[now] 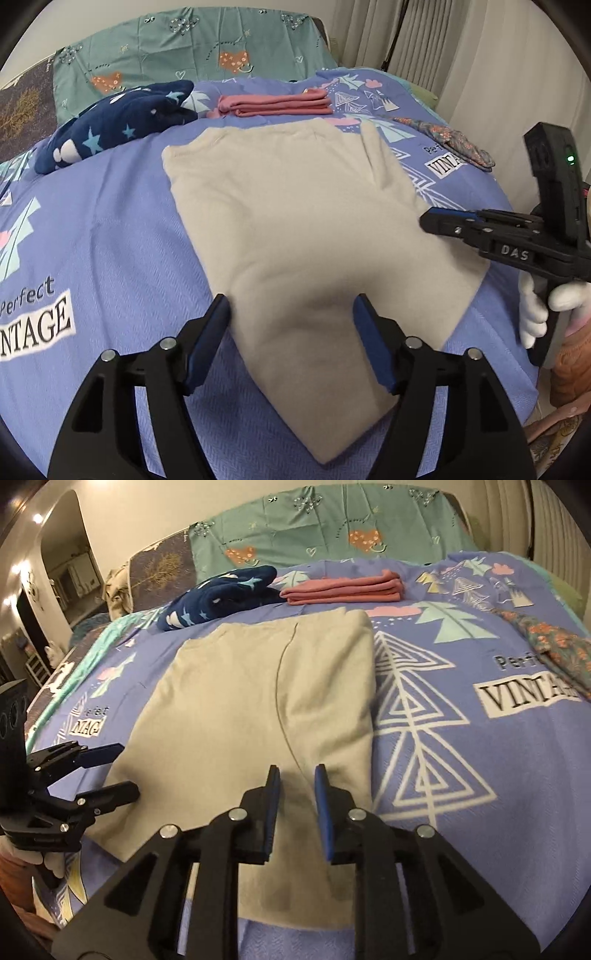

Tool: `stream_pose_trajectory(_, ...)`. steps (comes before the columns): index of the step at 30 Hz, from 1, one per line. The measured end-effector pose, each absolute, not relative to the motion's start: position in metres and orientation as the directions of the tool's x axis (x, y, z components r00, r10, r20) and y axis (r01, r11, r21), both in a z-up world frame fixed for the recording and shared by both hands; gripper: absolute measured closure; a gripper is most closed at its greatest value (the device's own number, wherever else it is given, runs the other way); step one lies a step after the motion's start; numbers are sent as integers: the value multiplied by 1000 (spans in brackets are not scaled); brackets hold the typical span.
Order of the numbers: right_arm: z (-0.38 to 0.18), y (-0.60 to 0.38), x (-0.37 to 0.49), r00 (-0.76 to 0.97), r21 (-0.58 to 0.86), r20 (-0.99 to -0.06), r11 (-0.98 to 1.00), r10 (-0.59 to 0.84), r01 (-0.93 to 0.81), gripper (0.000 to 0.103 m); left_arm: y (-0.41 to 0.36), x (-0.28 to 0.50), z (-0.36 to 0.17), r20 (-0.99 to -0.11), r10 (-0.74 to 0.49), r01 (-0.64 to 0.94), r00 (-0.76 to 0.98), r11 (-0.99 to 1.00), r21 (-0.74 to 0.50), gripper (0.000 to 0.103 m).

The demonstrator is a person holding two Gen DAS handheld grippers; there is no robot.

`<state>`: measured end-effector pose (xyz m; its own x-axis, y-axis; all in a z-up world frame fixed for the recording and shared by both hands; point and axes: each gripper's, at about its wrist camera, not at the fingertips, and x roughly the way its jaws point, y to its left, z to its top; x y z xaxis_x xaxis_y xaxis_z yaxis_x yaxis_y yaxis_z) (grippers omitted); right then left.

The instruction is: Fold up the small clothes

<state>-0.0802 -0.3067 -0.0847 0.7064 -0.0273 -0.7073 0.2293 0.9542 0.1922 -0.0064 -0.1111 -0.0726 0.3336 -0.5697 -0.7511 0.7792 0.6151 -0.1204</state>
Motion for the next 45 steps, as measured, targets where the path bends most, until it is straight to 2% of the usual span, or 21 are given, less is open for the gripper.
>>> stream_pose_trajectory(7,-83,-299,-90,700,186,-713,952,-39,242,68,-99,-1,-79,-756,-593,747,275,627,-220,27)
stream_pose_trajectory(9,-84,-295,-93,697,181,-716,954,-40,241,65,-101,-1,-82,-759,-601,754,248,612,-239,13)
stream_pose_trajectory(14,-85,-293,-94,691,186,-722,953,-33,239,59,-111,-7,-85,-776,-583,779,240,593,-205,2)
stream_pose_trajectory(21,-81,-296,-96,692,227,-722,944,-2,240,50,-113,-4,-81,-781,-572,763,250,613,-205,1)
stream_pose_trajectory(24,-73,-308,-99,720,298,-693,925,41,235,45,-107,6,-72,-761,-596,742,258,626,-239,1)
stream_pose_trajectory(25,-70,-314,-101,731,318,-682,916,42,245,40,-104,11,-70,-755,-603,732,256,632,-257,2)
stream_pose_trajectory(26,-67,-318,-102,737,322,-676,910,28,260,34,-103,16,-69,-754,-604,718,257,642,-269,2)
stream_pose_trajectory(31,-54,-340,-113,748,252,-639,869,-180,425,25,-95,31,-74,-755,-614,668,229,664,-337,2)
stream_pose_trajectory(33,-54,-346,-117,736,237,-623,833,-265,500,25,-99,33,-78,-770,-596,656,230,679,-330,2)
stream_pose_trajectory(35,-57,-351,-117,738,245,-614,822,-279,514,25,-104,32,-79,-778,-575,662,253,689,-294,2)
stream_pose_trajectory(41,-64,-355,-105,739,232,-637,860,-219,454,25,-114,38,-79,-791,-544,666,282,704,-247,2)
stream_pose_trajectory(45,-66,-365,-96,742,295,-656,857,-139,422,25,-114,50,-74,-785,-536,649,311,723,-236,2)
